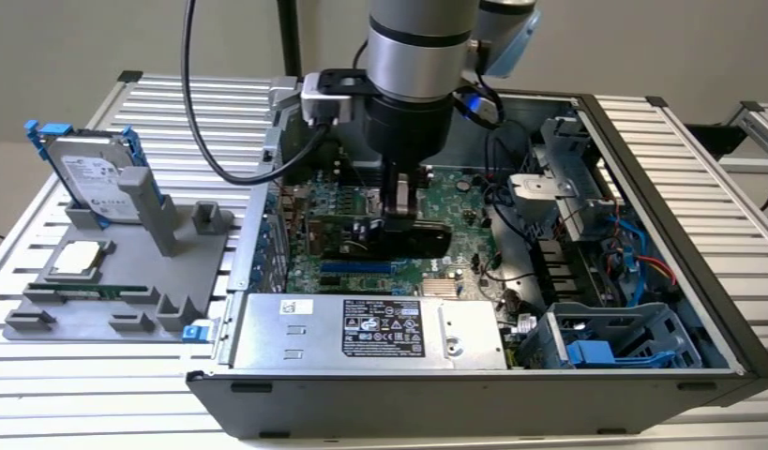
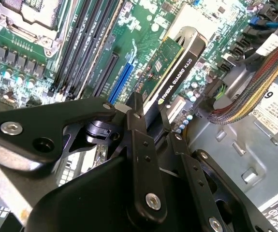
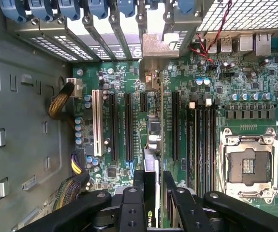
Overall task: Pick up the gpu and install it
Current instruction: 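Insert the gpu into the slot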
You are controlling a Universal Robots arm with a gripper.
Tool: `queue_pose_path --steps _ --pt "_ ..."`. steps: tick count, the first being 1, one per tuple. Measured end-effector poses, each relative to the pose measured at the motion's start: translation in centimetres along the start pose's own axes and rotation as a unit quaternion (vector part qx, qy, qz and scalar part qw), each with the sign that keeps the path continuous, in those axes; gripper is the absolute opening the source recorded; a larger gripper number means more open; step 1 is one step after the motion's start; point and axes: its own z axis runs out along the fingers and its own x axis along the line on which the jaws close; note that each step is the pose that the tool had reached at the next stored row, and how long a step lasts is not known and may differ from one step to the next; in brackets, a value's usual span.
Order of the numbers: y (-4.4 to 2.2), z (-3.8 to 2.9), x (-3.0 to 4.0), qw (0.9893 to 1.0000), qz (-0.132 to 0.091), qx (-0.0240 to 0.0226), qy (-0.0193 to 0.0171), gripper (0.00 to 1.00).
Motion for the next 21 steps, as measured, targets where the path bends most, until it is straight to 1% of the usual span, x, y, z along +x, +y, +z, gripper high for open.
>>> queue_pose_path --steps 5,10,13,21 --pt "0.55 0.09 -0.03 1.0 0.0 0.0 -0.0001 0.0" --pt "1.14 0.18 -0.03 1.0 0.0 -0.0001 -0.0023 0.0" --pt "1.48 0.28 -0.02 1.0 0.0 -0.0002 -0.0025 0.0" --pt "1.82 1.04 -0.07 1.0 0.0 -0.0001 -0.0025 0.0"
